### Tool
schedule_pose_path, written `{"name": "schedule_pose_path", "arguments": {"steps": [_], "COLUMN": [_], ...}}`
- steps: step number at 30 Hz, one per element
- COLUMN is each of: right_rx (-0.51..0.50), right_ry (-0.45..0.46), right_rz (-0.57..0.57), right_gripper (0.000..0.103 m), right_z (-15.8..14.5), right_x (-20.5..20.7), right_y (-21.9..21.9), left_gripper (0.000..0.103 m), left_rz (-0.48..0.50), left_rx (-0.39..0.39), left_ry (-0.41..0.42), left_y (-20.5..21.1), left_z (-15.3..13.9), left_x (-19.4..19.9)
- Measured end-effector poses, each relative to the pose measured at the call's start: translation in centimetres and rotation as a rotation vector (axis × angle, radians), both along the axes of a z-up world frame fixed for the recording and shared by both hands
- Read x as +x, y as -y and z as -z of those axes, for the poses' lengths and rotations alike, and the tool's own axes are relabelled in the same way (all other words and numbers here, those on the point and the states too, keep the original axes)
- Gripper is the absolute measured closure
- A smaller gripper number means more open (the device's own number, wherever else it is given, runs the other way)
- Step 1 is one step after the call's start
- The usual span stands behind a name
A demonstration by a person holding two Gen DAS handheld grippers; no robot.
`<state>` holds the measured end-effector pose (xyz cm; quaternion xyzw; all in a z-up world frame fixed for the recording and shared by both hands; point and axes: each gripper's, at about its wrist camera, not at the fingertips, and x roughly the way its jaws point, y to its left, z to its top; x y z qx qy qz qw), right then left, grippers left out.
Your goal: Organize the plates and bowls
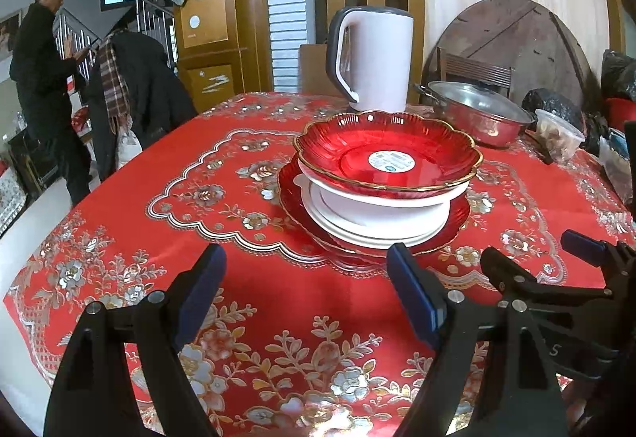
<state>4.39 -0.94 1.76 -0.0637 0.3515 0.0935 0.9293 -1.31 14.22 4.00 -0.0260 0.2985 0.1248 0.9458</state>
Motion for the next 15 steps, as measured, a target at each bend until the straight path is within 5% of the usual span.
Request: {"name": "schedule_pose_path", "arguments": {"steps": [15], "right_rx": [-0.005], "right_ry": [0.002], "right_rz": [0.002], "right_gripper": [0.0], "right_z": [-0.09], "right_x": [0.13], "right_y": [0.12], "left_gripper": [0.02], "left_rz": [0.013], "left_rx": [-0.01], "left_ry": [-0.001], "left_y": [0.02], "left_z": [0.13], "left_x": [0.28]}}
